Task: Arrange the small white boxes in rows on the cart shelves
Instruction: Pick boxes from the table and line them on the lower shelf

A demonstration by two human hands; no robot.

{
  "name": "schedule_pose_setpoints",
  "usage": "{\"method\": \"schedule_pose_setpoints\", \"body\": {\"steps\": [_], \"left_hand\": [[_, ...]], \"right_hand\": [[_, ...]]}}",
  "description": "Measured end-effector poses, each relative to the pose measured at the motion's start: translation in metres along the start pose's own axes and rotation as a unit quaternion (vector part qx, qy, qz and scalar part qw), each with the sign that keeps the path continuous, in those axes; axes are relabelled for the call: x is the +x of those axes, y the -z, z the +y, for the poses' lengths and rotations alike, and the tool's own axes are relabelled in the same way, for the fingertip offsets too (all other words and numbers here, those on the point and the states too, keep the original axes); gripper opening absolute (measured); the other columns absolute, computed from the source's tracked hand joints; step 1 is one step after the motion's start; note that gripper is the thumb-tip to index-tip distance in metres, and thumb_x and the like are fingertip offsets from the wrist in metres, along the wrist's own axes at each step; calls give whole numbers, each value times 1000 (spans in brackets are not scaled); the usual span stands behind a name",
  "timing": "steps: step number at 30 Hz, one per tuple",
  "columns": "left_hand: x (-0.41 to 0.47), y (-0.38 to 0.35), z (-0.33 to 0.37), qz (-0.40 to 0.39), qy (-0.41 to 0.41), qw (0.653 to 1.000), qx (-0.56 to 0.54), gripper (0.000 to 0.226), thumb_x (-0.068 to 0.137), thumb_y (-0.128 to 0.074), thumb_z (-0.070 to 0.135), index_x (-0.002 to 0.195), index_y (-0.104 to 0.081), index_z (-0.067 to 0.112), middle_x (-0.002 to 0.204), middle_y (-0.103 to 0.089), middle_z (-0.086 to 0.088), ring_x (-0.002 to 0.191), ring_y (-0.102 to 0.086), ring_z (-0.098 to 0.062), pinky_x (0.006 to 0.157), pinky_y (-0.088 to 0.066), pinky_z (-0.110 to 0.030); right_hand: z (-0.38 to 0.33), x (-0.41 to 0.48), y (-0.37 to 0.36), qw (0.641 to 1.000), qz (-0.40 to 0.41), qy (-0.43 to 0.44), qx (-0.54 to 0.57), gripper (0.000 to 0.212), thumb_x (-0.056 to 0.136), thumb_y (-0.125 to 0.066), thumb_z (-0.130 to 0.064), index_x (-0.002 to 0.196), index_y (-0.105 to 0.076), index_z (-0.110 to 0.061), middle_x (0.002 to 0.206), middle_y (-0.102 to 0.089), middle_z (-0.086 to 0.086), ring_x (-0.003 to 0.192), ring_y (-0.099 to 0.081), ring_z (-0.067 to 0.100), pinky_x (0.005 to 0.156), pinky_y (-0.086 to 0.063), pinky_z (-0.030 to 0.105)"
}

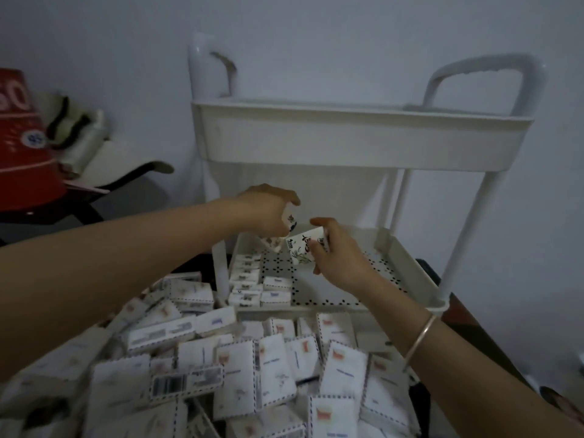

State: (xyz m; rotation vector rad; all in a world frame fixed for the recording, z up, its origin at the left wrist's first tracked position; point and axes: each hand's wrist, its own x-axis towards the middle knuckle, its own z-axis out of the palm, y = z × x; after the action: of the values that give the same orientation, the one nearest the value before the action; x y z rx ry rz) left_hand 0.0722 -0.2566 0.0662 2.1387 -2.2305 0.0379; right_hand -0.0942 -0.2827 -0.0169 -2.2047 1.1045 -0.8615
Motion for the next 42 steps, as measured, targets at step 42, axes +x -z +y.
{"method": "schedule_pose_setpoints", "body": {"steps": [42], "left_hand": [[37,-40,-10,-268,69,928,250,29,99,-44,11,123,-58,3,123,-59,-14,103,-59,-23,99,-46,-35]], "right_hand": [[-2,102,-76,983,-138,-44,-110,22,91,-56,-16,112,-59,-9,114,-65,12,95,-60,28,79,-48,36]]}}
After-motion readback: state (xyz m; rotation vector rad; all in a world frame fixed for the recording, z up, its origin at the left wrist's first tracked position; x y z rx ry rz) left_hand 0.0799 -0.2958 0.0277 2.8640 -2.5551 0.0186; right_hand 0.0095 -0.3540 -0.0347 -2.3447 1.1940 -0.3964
